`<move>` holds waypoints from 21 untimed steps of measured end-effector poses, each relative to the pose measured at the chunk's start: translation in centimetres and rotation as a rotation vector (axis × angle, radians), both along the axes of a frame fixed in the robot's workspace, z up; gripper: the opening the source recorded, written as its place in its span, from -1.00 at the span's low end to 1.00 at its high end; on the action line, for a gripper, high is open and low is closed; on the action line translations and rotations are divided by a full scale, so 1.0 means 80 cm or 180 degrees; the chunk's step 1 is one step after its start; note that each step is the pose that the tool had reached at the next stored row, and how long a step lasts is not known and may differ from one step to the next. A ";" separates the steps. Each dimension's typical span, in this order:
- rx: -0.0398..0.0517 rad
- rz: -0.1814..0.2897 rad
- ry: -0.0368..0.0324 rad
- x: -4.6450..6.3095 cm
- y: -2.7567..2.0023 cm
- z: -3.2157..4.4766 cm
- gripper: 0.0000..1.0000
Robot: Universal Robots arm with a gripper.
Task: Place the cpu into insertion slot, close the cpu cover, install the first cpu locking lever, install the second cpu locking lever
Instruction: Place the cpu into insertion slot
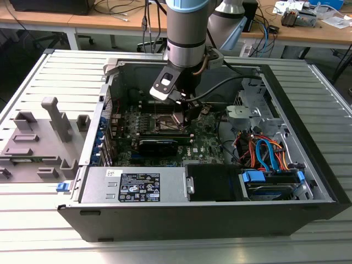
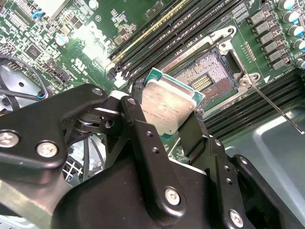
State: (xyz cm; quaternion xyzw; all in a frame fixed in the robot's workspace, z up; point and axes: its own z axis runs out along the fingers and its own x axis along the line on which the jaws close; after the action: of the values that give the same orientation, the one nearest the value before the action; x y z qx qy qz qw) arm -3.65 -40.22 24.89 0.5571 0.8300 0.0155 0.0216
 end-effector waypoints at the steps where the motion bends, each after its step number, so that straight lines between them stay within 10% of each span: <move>1: 0.0000 -0.0005 0.0000 0.000 0.0000 0.0000 0.09; 21: 0.0000 -0.0088 0.0000 0.000 0.0000 0.0000 0.09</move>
State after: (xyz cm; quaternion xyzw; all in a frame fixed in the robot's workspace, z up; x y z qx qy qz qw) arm -3.65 -40.22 24.89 0.5686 0.8222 0.0152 0.0218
